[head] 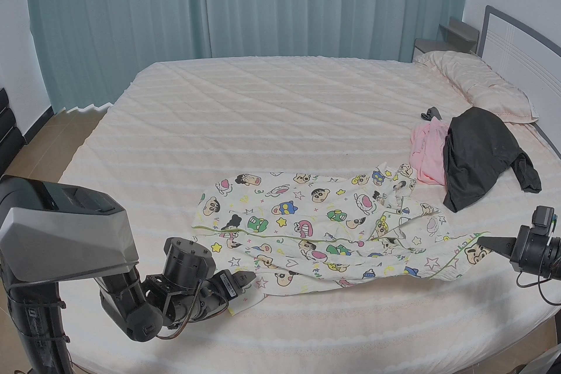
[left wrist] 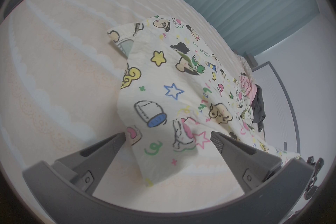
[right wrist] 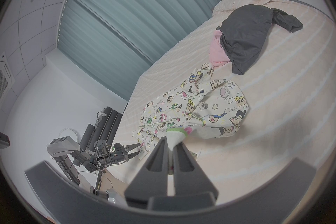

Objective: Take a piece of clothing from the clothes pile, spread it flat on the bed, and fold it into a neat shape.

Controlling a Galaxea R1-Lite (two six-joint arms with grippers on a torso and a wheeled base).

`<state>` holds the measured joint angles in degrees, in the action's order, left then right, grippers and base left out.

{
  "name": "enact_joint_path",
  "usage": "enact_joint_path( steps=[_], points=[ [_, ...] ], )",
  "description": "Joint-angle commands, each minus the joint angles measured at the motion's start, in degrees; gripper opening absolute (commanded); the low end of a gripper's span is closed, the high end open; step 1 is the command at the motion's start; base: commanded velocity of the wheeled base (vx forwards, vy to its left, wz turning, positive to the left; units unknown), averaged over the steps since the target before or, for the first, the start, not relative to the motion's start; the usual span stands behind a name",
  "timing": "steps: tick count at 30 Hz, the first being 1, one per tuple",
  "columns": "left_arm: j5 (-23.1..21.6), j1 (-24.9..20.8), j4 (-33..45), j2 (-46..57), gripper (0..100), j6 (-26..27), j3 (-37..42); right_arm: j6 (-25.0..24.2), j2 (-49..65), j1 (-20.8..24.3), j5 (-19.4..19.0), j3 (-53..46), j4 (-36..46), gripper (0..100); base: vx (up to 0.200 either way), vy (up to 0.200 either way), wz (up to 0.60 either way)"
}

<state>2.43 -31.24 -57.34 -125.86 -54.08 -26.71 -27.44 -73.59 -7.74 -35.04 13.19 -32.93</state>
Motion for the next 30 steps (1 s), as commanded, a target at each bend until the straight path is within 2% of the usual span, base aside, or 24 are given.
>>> enact_joint_path(
  steps=[1, 2, 3, 5, 11, 17, 23, 28, 30],
  points=[
    [0.0, -0.1, 0.0, -0.5, 100, -0.5, -1.4, 0.0, 0.0, 0.0, 0.1, 0.1, 0.0, 0, 0.0, 0.0, 0.0],
    [0.1, -0.2, 0.0, -1.0, 100, -0.4, -1.5, 0.0, 0.0, 0.0, 0.0, 0.0, 0.0, 0, 0.0, 0.0, 0.0],
    [0.2, -0.3, 0.0, -0.9, 0, -0.4, -1.2, 0.0, 0.0, 0.0, 0.0, 0.0, 0.0, 0, 0.0, 0.0, 0.0],
    [0.4, -0.2, 0.0, -0.8, 0, -0.6, -0.5, 0.0, -0.1, 0.0, -0.1, 0.0, 0.0, 0, 0.0, 0.0, 0.0],
    [5.2, -0.2, 0.0, 0.3, 0, -1.9, 2.5, 0.0, 0.0, 0.0, -0.1, -0.4, 0.0, 0, 0.0, 0.0, 0.0],
    [5.8, 0.0, 0.0, 2.0, 0, -1.8, 3.9, 0.0, 0.2, 0.0, 0.1, -0.3, 0.0, 0, 0.0, 0.0, 0.0],
    [5.8, 0.7, 0.1, 8.5, 0, -1.4, 5.0, 0.0, 0.4, 0.0, 0.4, -0.3, 0.0, 0, 0.0, 0.0, 0.0],
    [5.6, 1.8, 0.8, 14.9, 0, 3.1, 5.0, -0.1, 0.6, -0.1, 0.5, 0.1, 0.0, 0, 0.0, 0.0, 0.0],
    [5.1, 3.2, 3.8, 19.3, 0, 6.4, 3.8, -0.1, 0.6, -0.1, 0.6, 0.2, -0.1, 0, 0.0, 0.0, 0.0]
  ],
)
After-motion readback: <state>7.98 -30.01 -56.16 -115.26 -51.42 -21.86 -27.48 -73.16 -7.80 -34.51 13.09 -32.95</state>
